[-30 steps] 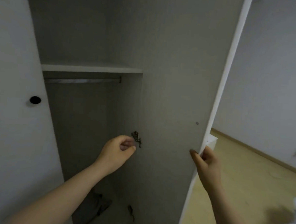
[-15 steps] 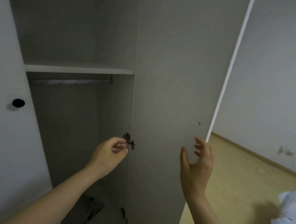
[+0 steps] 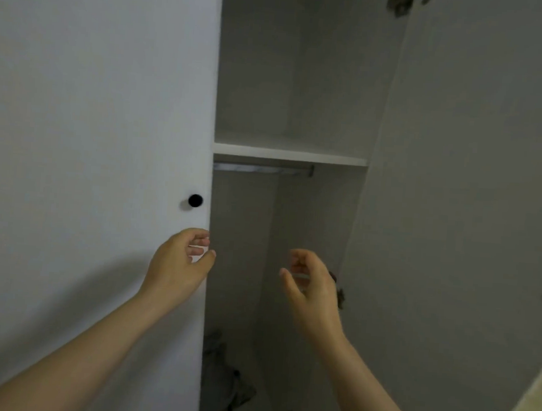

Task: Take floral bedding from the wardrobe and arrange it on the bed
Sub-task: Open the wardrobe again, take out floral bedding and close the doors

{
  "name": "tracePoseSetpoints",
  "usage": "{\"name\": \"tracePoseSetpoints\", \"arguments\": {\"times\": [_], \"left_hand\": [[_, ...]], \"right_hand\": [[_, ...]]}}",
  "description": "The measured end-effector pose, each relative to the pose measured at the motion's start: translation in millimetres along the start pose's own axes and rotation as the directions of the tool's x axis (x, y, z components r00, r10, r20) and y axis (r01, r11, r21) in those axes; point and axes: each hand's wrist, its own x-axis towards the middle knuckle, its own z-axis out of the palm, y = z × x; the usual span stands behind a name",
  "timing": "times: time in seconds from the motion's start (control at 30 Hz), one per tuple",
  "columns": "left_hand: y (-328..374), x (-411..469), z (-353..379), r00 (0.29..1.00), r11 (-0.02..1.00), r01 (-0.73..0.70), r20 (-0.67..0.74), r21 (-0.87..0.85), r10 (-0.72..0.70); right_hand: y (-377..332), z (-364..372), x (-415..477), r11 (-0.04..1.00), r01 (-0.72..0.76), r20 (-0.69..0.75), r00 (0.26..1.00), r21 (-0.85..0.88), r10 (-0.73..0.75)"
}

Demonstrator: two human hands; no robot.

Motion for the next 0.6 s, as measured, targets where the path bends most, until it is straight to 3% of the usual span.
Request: {"name": "tracePoseSetpoints", "arguments": {"times": [0.4,0.6], "left_hand": [[-4,59,7,0.973,0.993,0.071,-0.228,0.098,-0.048],[-1,74,34,0.937,0.986,0.095,-0.347,0.135,-0.042]], "right_hand": [[8,48,86,0.97,0.027,0.179,0.981,0.243,-0.072],[33,60,127,0.918,-0.006,0.319,0.938,0.396,-0.132]]}}
